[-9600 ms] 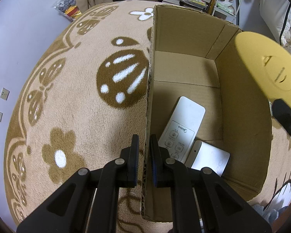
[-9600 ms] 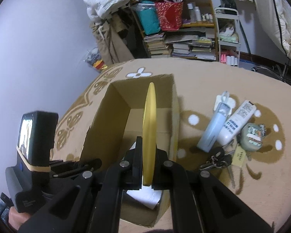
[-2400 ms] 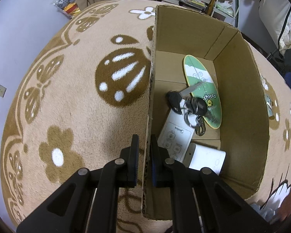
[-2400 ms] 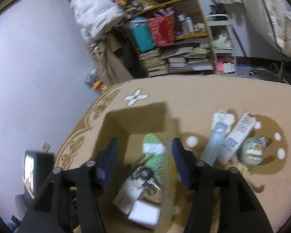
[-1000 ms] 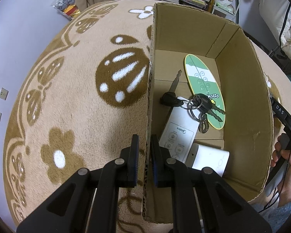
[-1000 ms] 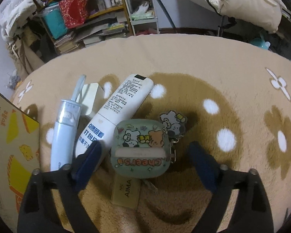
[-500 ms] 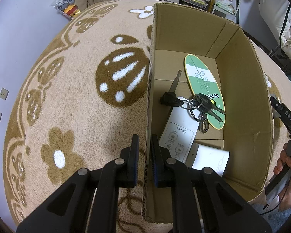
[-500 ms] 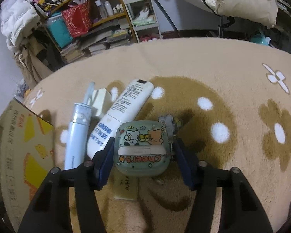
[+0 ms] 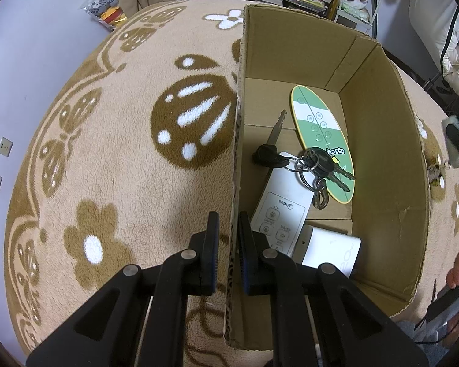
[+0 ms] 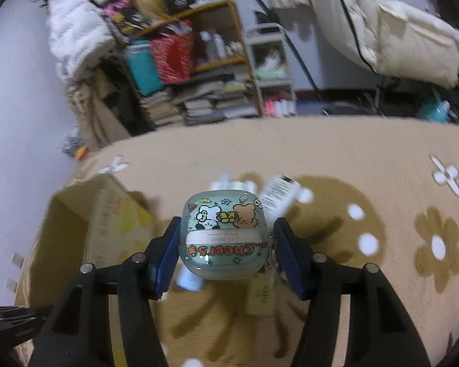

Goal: Organize rigid objects
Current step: 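Grasp the green cartoon case with the right gripper and lift it, then lower the green case into the box and release it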

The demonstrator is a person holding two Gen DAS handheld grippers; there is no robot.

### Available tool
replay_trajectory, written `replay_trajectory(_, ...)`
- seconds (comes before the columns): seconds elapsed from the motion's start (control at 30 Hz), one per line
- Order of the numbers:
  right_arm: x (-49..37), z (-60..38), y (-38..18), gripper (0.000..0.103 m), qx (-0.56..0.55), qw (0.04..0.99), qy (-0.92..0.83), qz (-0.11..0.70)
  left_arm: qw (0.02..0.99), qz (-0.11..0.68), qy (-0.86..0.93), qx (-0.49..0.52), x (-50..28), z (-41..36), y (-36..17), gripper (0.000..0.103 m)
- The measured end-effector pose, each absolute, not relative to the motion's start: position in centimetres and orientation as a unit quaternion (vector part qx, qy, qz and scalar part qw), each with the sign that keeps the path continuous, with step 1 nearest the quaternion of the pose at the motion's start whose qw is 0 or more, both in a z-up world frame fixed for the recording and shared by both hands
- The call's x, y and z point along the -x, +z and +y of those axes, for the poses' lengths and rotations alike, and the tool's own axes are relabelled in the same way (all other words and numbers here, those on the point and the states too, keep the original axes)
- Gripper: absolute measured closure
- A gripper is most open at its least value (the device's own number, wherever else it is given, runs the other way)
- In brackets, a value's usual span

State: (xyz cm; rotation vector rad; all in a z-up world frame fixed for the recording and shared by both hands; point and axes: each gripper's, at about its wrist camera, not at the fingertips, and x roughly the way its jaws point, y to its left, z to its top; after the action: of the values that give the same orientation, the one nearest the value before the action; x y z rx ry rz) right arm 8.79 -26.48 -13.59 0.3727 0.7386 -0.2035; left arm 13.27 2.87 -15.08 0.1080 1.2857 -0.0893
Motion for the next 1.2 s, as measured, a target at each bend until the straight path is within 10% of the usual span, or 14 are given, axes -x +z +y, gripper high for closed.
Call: replay_trajectory(1.2,-8.2,-12.0,-11.3,0.039,-0.06,0.925,0.091,0.363,0.798,0.599,-0.042,-0.048,-13.2,2.9,-14.9,0.091)
